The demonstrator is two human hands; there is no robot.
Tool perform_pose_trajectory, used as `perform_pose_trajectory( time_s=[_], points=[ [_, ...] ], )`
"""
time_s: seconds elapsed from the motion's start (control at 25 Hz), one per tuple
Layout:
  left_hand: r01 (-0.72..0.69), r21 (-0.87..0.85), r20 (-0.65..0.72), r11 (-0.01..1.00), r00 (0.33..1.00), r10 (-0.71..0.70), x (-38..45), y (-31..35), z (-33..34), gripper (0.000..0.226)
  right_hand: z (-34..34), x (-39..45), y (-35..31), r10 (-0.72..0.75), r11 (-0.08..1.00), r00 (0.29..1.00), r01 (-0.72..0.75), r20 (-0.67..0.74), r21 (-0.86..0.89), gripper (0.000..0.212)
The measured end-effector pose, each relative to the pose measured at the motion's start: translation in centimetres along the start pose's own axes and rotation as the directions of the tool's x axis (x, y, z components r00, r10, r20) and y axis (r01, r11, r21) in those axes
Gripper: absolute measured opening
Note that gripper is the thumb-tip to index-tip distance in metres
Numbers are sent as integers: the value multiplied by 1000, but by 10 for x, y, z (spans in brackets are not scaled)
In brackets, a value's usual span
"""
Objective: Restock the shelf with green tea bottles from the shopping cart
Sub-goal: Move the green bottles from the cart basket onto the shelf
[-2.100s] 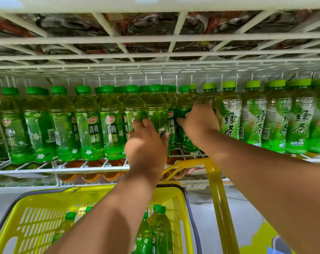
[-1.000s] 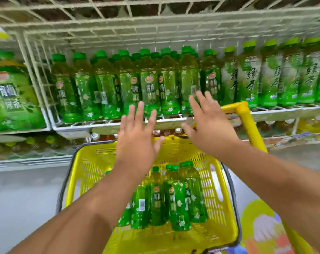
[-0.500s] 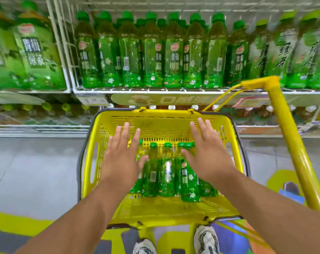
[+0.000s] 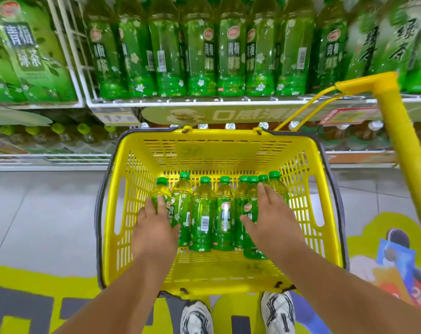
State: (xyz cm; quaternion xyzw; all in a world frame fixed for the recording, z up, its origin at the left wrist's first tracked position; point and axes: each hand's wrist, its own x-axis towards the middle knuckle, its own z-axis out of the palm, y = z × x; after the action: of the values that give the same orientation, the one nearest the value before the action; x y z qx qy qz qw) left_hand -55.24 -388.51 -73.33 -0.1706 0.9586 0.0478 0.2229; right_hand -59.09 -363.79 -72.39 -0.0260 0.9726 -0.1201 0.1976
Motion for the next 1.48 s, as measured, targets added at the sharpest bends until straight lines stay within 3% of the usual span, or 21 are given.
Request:
perform_pose_trajectory(
  time_s=[0.24, 0.4, 0.68, 0.84, 1.0, 1.16, 1.32, 1.48],
  points=[
    [120, 79, 38, 990, 992, -123, 5, 1, 9, 94, 18, -5, -10, 152, 988, 984, -152, 97, 1, 87],
    [170, 215, 83, 962, 978, -192, 19, 6, 8, 74, 25, -5, -16, 306, 946, 931, -321, 199, 47, 99],
    [255, 147, 102, 956, 957, -271, 30, 9, 2, 53, 30, 1, -25, 397, 915, 907, -380, 137, -134, 96],
    [296, 34, 109, 955, 948, -298, 32, 8, -1, 48, 28, 10, -22, 458, 877, 874, -474, 161, 81, 90],
    [328, -169, 73, 929, 945, -320, 17, 5, -5, 51, 24, -6, -21, 421, 865, 890, -452, 176, 217, 89],
    [246, -329, -41, 912, 961, -274, -1, 14, -24, 54, 14, -28, -18, 375, 867, 921, -389, 107, 310, 68],
    [164, -453, -72, 877, 973, -219, -5, 18, -52, 56, -4, -39, -22, 379, 811, 923, -368, 70, 456, 82],
    [121, -543, -84, 831, 977, -197, -17, 24, -70, 61, -39, -41, -29, 330, 833, 943, -273, -35, 481, 72]
  ],
)
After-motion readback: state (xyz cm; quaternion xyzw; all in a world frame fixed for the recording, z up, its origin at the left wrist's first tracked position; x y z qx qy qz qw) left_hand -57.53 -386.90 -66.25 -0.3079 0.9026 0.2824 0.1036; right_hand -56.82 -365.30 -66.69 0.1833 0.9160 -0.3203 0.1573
